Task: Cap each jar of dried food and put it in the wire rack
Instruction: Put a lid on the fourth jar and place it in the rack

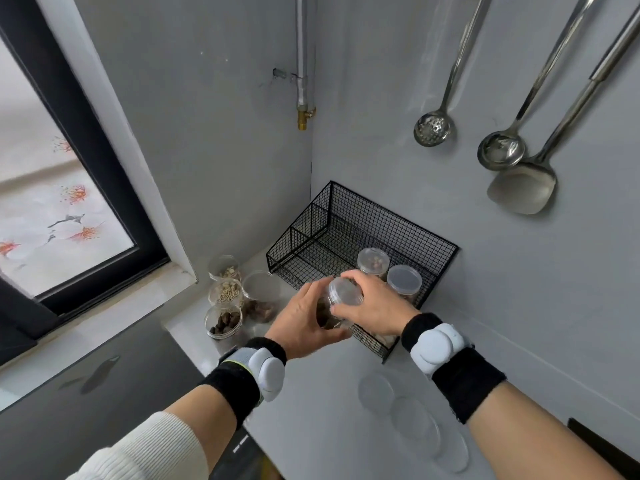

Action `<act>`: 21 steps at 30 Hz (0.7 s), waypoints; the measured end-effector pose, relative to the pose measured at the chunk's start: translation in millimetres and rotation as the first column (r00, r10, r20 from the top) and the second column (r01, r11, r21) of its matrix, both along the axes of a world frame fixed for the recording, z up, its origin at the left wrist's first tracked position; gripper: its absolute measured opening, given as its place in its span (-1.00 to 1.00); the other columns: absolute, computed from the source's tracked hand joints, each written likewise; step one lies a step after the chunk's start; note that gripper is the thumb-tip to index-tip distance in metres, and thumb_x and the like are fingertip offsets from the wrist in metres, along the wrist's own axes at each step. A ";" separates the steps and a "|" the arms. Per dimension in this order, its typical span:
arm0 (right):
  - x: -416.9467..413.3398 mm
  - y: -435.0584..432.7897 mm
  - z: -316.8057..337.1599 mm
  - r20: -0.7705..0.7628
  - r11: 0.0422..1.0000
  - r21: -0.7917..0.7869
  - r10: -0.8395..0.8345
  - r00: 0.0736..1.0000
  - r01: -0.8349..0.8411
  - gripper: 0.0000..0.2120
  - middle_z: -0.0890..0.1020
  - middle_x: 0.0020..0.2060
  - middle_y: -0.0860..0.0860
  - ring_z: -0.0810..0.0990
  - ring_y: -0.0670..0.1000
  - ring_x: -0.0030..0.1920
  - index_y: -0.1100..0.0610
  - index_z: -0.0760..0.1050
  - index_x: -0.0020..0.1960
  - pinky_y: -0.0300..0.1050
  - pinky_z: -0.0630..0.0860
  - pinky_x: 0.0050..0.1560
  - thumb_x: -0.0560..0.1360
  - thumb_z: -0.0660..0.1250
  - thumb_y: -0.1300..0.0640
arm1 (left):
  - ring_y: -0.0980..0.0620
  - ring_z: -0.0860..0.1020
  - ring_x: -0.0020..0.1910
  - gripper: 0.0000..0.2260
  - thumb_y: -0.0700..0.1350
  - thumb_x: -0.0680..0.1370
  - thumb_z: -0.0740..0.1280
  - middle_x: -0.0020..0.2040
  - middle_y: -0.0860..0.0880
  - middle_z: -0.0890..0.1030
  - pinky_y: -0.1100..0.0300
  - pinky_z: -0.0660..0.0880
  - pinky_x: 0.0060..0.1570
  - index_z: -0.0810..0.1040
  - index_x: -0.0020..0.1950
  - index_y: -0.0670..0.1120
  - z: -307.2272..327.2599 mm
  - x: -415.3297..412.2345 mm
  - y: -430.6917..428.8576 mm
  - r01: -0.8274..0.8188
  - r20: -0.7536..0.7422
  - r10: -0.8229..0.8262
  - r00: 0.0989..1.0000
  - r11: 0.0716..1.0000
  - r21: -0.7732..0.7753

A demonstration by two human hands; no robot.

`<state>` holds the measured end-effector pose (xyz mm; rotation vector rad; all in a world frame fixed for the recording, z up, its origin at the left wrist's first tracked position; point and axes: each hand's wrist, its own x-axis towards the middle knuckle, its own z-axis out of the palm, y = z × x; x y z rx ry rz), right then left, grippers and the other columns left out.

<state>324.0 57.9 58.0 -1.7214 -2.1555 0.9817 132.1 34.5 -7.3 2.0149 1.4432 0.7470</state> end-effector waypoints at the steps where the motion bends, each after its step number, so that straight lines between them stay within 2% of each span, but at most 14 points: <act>1: 1.0 9.3 3.1 -0.021 1.000 0.006 -0.026 0.999 0.026 -0.19 0.47 0.49 0.01 0.46 0.03 0.44 -0.10 0.29 0.58 0.11 0.48 0.42 0.41 0.49 -0.21 | 0.14 0.42 0.35 -0.01 0.35 0.35 0.53 0.38 0.09 0.41 0.17 0.40 0.39 0.16 0.63 0.05 1.2 1.3 12.1 0.011 -0.002 -0.011 1.000 1.000 -0.002; 3: 2.5 25.4 7.7 -0.004 0.996 0.049 -0.075 0.997 0.075 -0.18 0.43 0.48 0.02 0.45 0.06 0.42 -0.11 0.26 0.57 0.10 0.48 0.39 0.40 0.52 -0.16 | 0.10 0.36 0.42 0.09 0.40 0.35 0.50 0.45 0.05 0.35 0.14 0.34 0.45 0.03 0.68 0.03 6.7 1.5 29.7 0.023 -0.011 -0.023 1.000 0.999 -0.035; 6: 1.8 68.4 13.4 0.050 0.972 0.167 -0.174 0.983 0.163 -0.25 0.45 0.35 0.06 0.50 0.09 0.26 -0.07 0.31 0.47 0.05 0.51 0.22 0.40 0.57 -0.15 | 0.05 0.33 0.45 0.07 0.42 0.41 0.43 0.49 0.01 0.30 0.10 0.32 0.47 -0.08 0.69 0.04 10.7 -4.8 73.5 0.054 -0.034 -0.056 0.998 0.996 -0.073; 10: -0.3 117.9 21.6 0.060 0.931 0.281 -0.260 0.964 0.234 -0.38 0.47 0.30 0.07 0.53 0.09 0.17 0.00 0.37 0.34 0.04 0.56 0.14 0.43 0.59 -0.13 | -0.03 0.36 0.44 -0.01 0.28 0.49 0.45 0.49 -0.05 0.30 0.19 0.28 0.35 -0.11 0.69 0.06 12.8 -11.7 120.3 0.074 -0.069 -0.079 0.994 0.994 -0.080; 13: -4.4 149.2 19.2 0.123 0.892 0.387 -0.301 0.946 0.233 -0.42 0.53 0.24 0.09 0.52 0.14 0.22 0.05 0.42 0.28 0.03 0.48 0.16 0.43 0.60 -0.13 | -0.08 0.34 0.48 -0.04 0.22 0.51 0.44 0.55 -0.09 0.25 0.11 0.32 0.39 -0.13 0.69 0.08 12.0 -15.1 151.5 0.081 -0.089 -0.089 0.992 0.993 -0.091; 15: -11.8 175.5 8.8 0.194 0.886 0.408 -0.322 0.926 0.223 -0.44 0.58 0.20 0.09 0.52 0.16 0.22 0.05 0.43 0.24 0.03 0.46 0.16 0.42 0.59 -0.16 | -0.10 0.31 0.51 -0.07 0.19 0.52 0.43 0.57 -0.10 0.23 0.07 0.34 0.40 -0.12 0.69 0.08 1.8 -19.5 179.7 0.100 -0.090 -0.111 0.990 0.988 -0.121; 17: -16.9 186.2 1.0 0.231 0.896 0.389 -0.320 0.919 0.214 -0.46 0.59 0.19 0.09 0.53 0.16 0.21 0.04 0.44 0.22 0.06 0.50 0.17 0.42 0.58 -0.17 | -0.11 0.31 0.51 -0.09 0.14 0.53 0.43 0.57 -0.11 0.23 0.11 0.33 0.35 -0.10 0.68 0.08 -5.4 -21.1 191.2 0.124 -0.102 -0.139 0.985 0.983 -0.137; 21: -23.0 189.6 -12.0 0.265 0.908 0.366 -0.313 0.912 0.205 -0.48 0.59 0.16 0.11 0.54 0.16 0.18 0.03 0.45 0.25 0.09 0.54 0.14 0.45 0.56 -0.18 | -0.14 0.30 0.52 -0.12 0.08 0.50 0.40 0.58 -0.12 0.22 0.09 0.35 0.34 -0.05 0.67 0.07 -8.5 -19.2 196.7 0.147 -0.106 -0.163 0.981 0.979 -0.142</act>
